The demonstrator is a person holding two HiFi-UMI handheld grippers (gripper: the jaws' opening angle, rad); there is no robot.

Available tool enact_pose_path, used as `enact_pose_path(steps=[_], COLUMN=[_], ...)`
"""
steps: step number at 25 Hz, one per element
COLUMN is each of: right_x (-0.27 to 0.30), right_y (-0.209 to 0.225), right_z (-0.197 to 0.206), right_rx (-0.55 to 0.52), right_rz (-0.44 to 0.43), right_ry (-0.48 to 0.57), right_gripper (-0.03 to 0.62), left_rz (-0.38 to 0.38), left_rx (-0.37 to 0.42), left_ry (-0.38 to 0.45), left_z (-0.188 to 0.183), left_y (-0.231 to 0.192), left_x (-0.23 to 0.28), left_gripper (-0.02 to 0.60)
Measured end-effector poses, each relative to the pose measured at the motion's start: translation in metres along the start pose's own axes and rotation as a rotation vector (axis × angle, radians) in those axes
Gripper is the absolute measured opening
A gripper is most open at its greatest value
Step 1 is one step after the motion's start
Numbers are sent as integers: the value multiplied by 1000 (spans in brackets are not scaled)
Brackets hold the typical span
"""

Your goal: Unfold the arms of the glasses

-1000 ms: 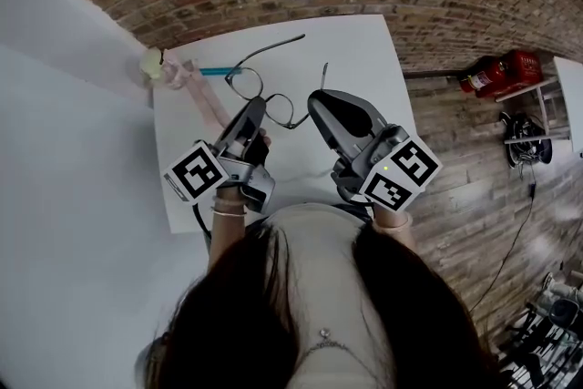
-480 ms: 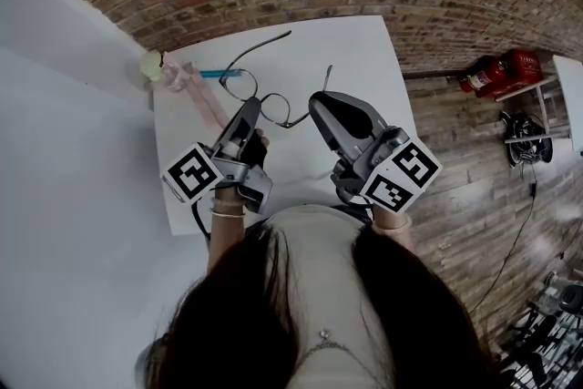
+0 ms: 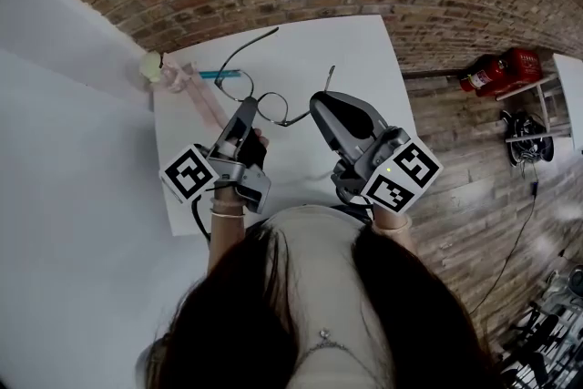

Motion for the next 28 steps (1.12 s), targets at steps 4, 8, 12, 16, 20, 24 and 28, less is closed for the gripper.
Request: enact_pose_path(steps=[4,8,12,16,20,24,28], right_x=[-1,-1,-1,-1,-3,-5,-8], right_y=[0,0,0,-3,-3,-2,0], right_z=[1,2,2,3,0,-3,-6], right_rx=[2,-3,-11,-14,-11,-12,-15], right_rz=[1,4,3,-9,-17,-13,-4], right_ry=[-1,0,2,0,11,22,28], right_gripper=[18,20,23,23,29,37,40], left_rz=[1,-4,-11,-13,-14,-9,-12], left_rx=[-4,6,11,17,9,6,2], left_ry=[4,-1,-1,0,1,-1,-1], left_z=[0,2,2,1,1,2,3], left_y=[0,-1,-2,-2,-3,-4,-5], left_x=[-1,-1,-1,-1,-2,-1,-2], left_gripper=[23,23,23,23,23,23,23])
Point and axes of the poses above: the fingertips, and each gripper's own axes: x forward along the fingers, y to its right, z out of its underside, the point moved 3 cm from there along -x, backward along the fingers, and after that the axes turned 12 degrees about z, right-handed, at the moved point
